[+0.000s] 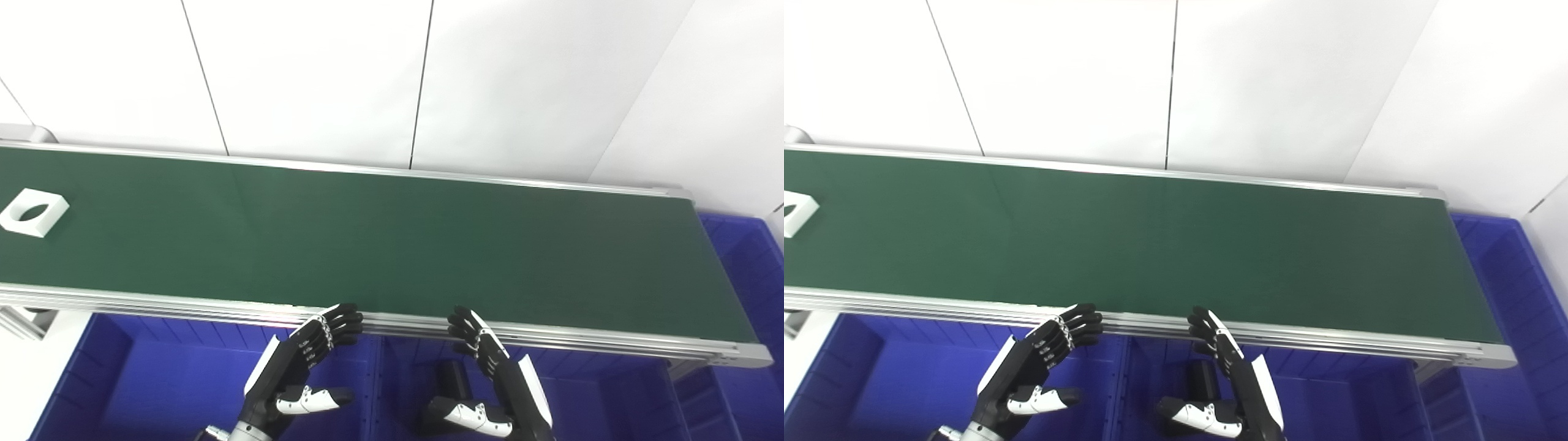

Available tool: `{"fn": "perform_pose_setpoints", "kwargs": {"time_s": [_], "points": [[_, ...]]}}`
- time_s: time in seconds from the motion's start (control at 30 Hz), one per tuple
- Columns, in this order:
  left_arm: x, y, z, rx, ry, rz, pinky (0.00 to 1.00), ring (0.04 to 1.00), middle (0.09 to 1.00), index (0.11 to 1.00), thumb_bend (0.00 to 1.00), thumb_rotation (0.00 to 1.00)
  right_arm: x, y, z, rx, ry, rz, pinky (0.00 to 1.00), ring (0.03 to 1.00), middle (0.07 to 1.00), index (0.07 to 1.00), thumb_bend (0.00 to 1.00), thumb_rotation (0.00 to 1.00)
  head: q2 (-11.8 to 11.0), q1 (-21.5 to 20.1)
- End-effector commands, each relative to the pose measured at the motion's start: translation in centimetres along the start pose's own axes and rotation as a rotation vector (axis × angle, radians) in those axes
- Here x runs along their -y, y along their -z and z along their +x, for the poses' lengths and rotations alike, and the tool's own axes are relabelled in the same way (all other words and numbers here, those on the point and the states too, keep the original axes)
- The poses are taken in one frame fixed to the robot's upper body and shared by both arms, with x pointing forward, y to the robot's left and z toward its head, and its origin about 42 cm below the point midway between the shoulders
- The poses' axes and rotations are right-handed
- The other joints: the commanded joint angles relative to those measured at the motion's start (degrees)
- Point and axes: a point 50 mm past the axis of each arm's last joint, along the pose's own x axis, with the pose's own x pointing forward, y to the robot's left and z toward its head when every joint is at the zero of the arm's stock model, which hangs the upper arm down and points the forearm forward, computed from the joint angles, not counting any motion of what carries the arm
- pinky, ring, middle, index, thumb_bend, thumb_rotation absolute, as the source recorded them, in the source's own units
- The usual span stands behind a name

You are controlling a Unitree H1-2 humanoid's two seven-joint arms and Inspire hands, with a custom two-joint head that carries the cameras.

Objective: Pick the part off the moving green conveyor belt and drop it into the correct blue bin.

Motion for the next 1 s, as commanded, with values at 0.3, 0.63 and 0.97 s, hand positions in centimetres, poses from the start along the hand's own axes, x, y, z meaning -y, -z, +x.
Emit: {"fn": "perform_pose_setpoints", "kwargs": {"time_s": [0.3,0.63,0.97], "points": [[-0.08,-0.81,0.66,0.053,0.01,0.017,0.76,0.784,0.81,0.82,0.9,0.38,0.09,-1.05,0.81,0.062,0.007,0.005,0.78,0.851,0.87,0.901,0.87,0.47,-0.53,0.45],[-0.09,-0.65,0.89,0.046,0.007,0.015,0.76,0.78,0.804,0.818,0.91,0.38,0.07,-0.87,1.01,0.056,0.005,0.008,0.77,0.845,0.863,0.89,0.88,0.47,-1.25,1.05],[-0.24,-0.38,1.11,0.043,0.004,0.017,0.76,0.781,0.805,0.817,0.91,0.37,-0.08,-0.58,1.26,0.053,0.004,0.018,0.78,0.845,0.86,0.882,0.88,0.46,-3.05,3.6]]}}
